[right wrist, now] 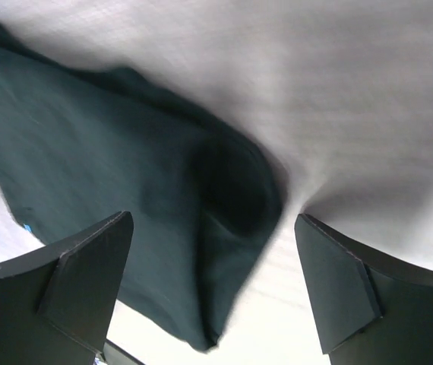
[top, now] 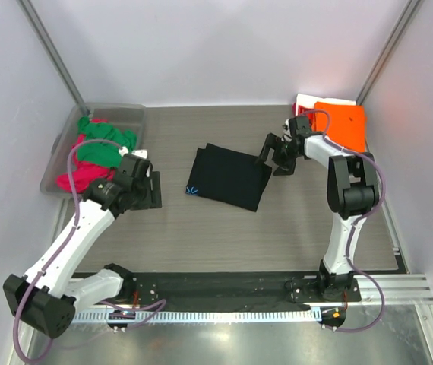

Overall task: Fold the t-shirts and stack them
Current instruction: Neatly place the folded tshirt to the corner

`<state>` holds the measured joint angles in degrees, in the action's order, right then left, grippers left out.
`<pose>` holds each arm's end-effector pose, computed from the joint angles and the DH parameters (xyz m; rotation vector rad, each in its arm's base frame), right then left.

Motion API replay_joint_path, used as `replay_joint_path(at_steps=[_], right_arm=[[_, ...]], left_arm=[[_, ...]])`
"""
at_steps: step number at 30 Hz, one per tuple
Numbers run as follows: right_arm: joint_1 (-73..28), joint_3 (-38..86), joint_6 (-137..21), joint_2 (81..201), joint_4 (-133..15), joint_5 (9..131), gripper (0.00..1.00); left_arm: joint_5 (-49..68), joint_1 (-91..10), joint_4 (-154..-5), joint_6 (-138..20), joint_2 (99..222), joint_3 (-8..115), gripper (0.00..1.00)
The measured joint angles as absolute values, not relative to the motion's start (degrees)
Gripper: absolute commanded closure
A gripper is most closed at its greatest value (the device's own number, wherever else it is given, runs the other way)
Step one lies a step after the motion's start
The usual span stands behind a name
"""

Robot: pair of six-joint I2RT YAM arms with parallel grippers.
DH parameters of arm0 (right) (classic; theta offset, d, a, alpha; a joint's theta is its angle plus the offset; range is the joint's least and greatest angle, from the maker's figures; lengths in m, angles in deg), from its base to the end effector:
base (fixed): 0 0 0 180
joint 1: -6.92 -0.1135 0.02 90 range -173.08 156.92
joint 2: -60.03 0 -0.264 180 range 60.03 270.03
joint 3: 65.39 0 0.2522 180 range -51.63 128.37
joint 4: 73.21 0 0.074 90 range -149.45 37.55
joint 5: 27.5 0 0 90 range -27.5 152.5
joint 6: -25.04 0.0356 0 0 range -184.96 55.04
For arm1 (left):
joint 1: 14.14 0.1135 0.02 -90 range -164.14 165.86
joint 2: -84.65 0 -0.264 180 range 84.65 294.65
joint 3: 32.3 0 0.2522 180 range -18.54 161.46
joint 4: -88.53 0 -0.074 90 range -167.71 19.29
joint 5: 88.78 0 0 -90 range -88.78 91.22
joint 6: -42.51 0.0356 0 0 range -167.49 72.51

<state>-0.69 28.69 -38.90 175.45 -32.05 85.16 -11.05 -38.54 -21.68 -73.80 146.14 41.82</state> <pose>0.4121 0.0689 0.1654 0.3032 2.6956 0.7116 0.1844 -0.0754 0.3092 -0.1225 2.5326 -0.0737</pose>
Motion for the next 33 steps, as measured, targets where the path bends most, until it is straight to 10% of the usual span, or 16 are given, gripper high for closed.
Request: replay_joint_path(at_steps=[6, 14, 33], right_arm=[[-2.9, 32.5, -37.9, 179.6, -35.9, 87.8, 0.26], [-7.4, 28.2, -35.0, 181.2, -44.5, 92.0, 0.99], [-3.4, 42.6, -53.2, 176.7, -20.7, 68.6, 0.99]], left_arm=[[-11.4, -38.5, -23.2, -74.0, 142.8, 38.4, 0.30], [-12.4, -38.5, -23.8, -74.5, 138.2, 37.8, 0.30], [-14.7, -38.5, -25.6, -77.0, 122.6, 33.8, 0.23]])
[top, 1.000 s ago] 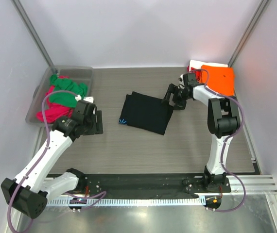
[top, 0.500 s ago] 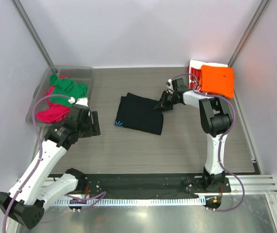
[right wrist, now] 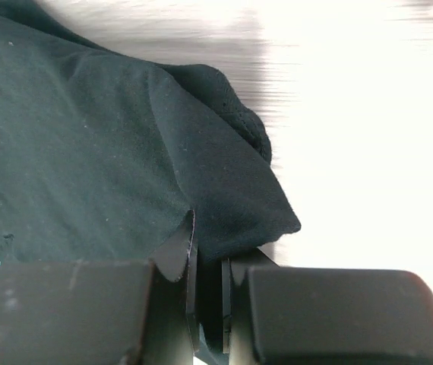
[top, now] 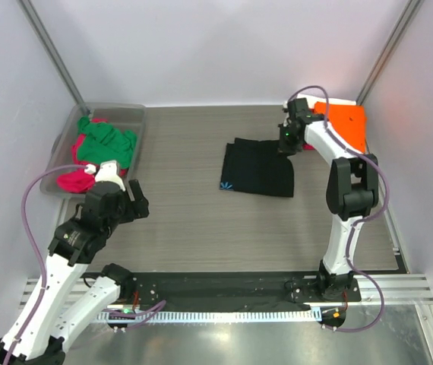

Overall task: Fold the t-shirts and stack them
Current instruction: Neatly place the folded tshirt to the corner

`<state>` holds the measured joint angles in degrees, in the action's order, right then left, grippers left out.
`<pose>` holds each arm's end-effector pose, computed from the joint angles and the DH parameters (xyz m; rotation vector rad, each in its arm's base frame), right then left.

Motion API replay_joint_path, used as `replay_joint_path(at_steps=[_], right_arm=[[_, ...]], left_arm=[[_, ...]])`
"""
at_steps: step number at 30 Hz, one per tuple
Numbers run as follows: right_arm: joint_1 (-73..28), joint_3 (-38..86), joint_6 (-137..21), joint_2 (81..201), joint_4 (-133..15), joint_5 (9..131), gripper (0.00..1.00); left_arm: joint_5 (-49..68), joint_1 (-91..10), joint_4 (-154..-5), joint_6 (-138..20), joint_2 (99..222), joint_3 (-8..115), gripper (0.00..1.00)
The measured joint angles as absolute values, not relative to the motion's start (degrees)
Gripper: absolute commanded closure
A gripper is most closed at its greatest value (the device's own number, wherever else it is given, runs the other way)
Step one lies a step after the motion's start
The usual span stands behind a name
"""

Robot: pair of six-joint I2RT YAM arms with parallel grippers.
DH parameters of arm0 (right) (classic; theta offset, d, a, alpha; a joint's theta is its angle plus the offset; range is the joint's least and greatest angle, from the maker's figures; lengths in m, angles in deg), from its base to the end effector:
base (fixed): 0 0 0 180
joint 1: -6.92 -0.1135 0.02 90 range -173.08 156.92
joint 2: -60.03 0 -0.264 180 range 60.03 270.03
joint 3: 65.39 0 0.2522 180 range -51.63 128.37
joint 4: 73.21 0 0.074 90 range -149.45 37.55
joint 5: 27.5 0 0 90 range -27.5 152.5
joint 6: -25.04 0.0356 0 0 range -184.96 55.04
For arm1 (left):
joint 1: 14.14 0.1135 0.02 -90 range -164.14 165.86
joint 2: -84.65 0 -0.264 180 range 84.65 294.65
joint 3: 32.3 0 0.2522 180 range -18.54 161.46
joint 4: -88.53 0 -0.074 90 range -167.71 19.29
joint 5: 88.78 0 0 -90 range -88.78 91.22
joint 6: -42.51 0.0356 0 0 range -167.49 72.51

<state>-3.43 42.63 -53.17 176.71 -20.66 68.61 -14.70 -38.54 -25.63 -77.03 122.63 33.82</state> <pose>0.4327 0.0829 0.2155 -0.0030 2.6561 0.2700 0.1133 -0.0407 0.3287 -0.2498 2.1937 -0.2160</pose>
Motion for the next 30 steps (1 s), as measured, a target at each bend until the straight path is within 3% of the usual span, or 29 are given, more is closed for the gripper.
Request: replay_joint_path(at_steps=[10, 25, 30], right_arm=[[3.5, 48.9, -63.0, 169.0, -15.5, 56.8, 0.99], [5.3, 74.0, -69.0, 169.7, -10.4, 56.7, 0.99], [5.9, 77.4, -70.7, 170.9, -10.0, 57.4, 0.99]], left_arm=[[-16.1, -38.5, -25.7, -77.2, 125.2, 33.8, 0.25], [-16.8, -38.5, -25.7, -77.3, 125.2, 33.8, 0.26], [-16.8, -38.5, -25.7, -77.3, 125.4, 33.8, 0.27]])
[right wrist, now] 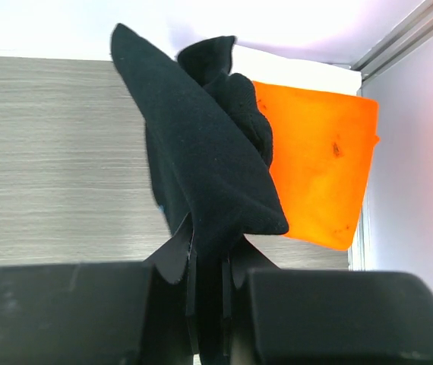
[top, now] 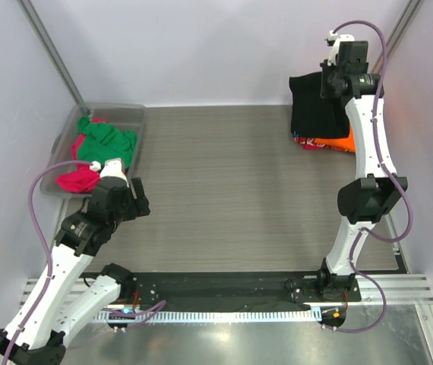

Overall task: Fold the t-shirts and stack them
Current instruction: Neatly place the folded tshirt to the corner

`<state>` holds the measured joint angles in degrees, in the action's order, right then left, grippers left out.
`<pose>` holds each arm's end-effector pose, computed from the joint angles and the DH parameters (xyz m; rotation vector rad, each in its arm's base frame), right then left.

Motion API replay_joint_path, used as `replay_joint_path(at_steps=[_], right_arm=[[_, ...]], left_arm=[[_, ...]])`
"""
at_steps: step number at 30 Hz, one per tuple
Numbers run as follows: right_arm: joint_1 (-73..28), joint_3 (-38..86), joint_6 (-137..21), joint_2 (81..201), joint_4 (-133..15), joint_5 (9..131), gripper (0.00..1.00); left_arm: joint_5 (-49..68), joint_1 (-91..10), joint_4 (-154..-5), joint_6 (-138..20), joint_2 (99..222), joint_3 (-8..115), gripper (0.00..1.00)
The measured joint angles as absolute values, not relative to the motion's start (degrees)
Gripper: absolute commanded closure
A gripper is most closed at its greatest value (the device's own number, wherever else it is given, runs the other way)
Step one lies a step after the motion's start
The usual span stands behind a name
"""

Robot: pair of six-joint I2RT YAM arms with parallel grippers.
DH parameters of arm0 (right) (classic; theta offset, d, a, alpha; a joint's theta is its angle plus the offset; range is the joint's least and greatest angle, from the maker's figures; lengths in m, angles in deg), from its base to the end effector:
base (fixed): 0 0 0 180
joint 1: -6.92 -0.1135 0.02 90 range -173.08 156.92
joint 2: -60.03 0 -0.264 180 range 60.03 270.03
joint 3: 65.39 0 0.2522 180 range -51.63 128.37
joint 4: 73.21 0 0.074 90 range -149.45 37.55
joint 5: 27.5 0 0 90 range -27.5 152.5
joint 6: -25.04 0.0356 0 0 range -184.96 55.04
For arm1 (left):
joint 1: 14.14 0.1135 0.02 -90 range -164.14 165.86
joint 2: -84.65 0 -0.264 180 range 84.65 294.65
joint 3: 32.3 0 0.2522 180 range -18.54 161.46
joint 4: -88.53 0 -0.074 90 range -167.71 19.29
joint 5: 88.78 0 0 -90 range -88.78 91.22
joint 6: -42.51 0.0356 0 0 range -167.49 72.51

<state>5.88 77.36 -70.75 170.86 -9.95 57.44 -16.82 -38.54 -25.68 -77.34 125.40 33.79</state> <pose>0.4214 0.0045 0.4367 -0.0737 2.1174 -0.1428 0.1230 -0.0437 0.3238 -0.2697 2.2238 -0.1545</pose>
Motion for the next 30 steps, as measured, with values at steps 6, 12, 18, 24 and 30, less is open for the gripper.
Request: replay_joint_path(at_steps=[6, 12, 18, 24, 30], right_arm=[[6.0, 78.1, -72.4, 173.0, -9.1, 58.4, 0.99], [6.3, 79.2, -74.2, 175.4, -8.5, 58.3, 0.99], [7.7, 83.4, -76.3, 179.1, -8.7, 56.1, 0.99], [9.7, 85.8, -78.0, 181.5, -8.9, 54.5, 0.99], [12.2, 87.9, -78.4, 184.5, -9.8, 55.0, 0.99]], left_arm=[[-16.9, -38.5, -25.7, -77.4, 125.6, 33.8, 0.27], [-17.3, -38.5, -25.7, -77.5, 125.8, 33.8, 0.28], [-17.3, -38.5, -25.7, -77.5, 126.2, 33.8, 0.28], [-17.5, -38.5, -25.7, -77.6, 127.0, 33.8, 0.28], [-17.9, -38.5, -25.7, -77.7, 127.4, 33.8, 0.28]])
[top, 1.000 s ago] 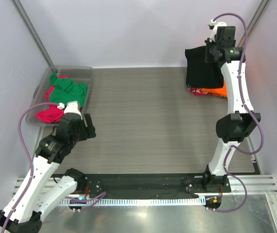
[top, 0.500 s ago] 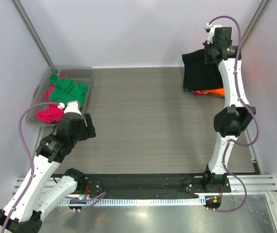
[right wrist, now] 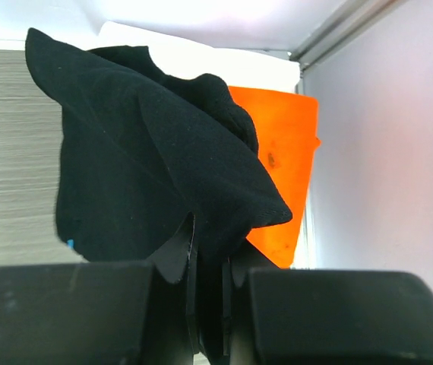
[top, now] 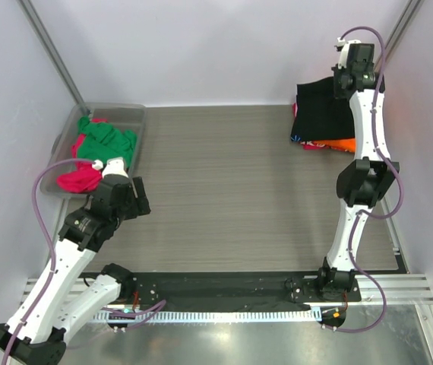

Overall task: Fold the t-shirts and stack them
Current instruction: Neatly place the folded tshirt to the corner, then reset both grippers

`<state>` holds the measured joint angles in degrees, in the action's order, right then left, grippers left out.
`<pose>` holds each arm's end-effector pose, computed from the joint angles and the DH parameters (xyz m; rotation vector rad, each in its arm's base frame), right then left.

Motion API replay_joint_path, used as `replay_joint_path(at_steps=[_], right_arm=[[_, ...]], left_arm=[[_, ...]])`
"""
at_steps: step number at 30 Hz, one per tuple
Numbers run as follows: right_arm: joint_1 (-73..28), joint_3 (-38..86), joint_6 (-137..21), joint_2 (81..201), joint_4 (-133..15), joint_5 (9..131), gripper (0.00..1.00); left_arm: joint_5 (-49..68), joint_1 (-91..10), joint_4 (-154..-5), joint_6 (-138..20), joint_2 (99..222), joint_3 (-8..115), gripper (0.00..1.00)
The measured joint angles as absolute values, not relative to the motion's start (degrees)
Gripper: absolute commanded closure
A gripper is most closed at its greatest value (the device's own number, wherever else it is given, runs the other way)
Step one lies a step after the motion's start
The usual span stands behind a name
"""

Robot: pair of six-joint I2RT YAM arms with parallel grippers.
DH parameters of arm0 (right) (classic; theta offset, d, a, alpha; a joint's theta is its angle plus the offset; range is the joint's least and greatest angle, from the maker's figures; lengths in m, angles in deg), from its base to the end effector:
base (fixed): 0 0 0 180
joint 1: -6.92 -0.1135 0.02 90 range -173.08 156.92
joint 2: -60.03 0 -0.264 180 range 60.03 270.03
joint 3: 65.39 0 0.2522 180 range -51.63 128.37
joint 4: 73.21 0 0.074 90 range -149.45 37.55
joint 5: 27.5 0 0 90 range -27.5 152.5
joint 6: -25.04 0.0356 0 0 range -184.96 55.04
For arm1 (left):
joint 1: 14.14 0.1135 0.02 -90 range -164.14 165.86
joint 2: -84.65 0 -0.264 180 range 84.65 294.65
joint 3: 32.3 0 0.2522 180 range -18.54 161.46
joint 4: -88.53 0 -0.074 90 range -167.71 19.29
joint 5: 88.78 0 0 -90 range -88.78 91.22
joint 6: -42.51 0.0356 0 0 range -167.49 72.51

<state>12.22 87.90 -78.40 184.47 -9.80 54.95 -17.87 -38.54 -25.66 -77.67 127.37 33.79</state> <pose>0.4777 -0.0490 0.3909 -0.0795 2.1854 -0.3293 0.1296 -0.0460 0.3200 -0.2810 2.2476 -0.1188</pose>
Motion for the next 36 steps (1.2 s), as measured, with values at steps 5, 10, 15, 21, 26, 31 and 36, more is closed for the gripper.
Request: replay_joint_path(at_steps=[5, 10, 15, 21, 26, 31, 36], right_arm=[[14.1, 88.5, -79.6, 187.0, -11.7, 55.2, 0.99], [15.6, 87.0, -82.1, 188.8, -17.3, 54.6, 0.99], [17.8, 86.3, -81.9, 194.5, -26.9, 50.8, 0.35], [20.3, 83.0, -77.7, 202.0, -34.6, 42.0, 0.00], [20.0, 81.8, -73.3, 201.5, -35.9, 40.7, 0.00], [18.4, 79.9, -66.7, 194.8, -38.3, 43.9, 0.00], [16.4, 70.8, -58.4, 180.2, -41.0, 48.2, 0.00]], left_arm=[[-17.9, -38.5, -25.6, -78.2, 127.8, 33.8, 0.29], [-17.8, -38.5, -25.7, -78.4, 127.8, 33.8, 0.29], [-17.0, -38.5, -25.7, -78.3, 128.4, 33.8, 0.30], [-16.6, -38.5, -25.7, -78.4, 127.5, 33.8, 0.29], [-16.5, -38.5, -25.7, -78.3, 127.0, 33.8, 0.29], [-16.0, -37.5, -25.8, -78.3, 127.0, 33.8, 0.28], [-15.2, -36.5, -26.1, -78.3, 126.8, 33.7, 0.26]])
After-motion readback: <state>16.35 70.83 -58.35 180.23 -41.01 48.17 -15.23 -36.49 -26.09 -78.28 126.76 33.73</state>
